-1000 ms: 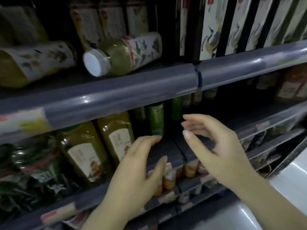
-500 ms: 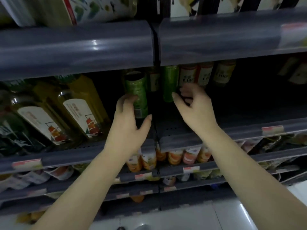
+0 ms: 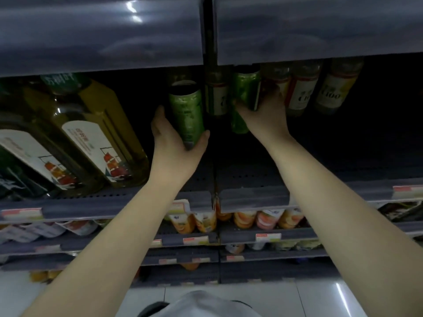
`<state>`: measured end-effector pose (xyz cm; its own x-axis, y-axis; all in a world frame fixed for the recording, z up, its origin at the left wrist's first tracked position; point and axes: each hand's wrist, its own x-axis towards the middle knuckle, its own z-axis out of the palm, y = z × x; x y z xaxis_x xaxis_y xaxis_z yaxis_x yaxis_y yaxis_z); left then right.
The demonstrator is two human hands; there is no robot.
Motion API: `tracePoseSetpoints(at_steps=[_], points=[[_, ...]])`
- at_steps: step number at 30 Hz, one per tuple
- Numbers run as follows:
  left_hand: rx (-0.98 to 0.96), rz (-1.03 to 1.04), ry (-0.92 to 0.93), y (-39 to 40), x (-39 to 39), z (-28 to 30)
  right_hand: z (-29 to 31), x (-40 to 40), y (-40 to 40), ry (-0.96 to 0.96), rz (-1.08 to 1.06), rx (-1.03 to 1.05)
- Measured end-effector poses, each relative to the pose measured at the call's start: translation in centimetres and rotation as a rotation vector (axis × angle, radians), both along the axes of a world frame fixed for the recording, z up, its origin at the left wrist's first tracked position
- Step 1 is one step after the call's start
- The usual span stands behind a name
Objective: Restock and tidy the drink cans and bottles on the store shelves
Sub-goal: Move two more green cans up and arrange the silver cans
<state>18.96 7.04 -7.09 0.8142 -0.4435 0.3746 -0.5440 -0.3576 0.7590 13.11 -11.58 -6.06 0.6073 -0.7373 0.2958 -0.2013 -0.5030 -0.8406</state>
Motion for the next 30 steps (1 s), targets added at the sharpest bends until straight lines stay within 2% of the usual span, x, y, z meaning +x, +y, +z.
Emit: tracePoseSetpoints(at_steps=[8, 13, 19, 30], points=[[-0.018, -0.049, 0.084, -1.5, 1.7, -1.7, -1.9, 1.6, -1.2, -0.126, -0.038, -0.024], [-0.042, -0.073, 0.139, -1.5, 1.9, -1.8, -1.2, 1.1, -0.7, -0.131, -0.015, -0.065], [-0.096, -0.125, 0.164, 0.2, 0.8, -0.5, 0.2, -1.7, 2.3, -0.194, 0.050, -0.134], [-0.208, -0.242, 0.190, 6.3, -2.7, 2.9, 2.1, -6.3, 8.8, -0.204, 0.145, -0.051]])
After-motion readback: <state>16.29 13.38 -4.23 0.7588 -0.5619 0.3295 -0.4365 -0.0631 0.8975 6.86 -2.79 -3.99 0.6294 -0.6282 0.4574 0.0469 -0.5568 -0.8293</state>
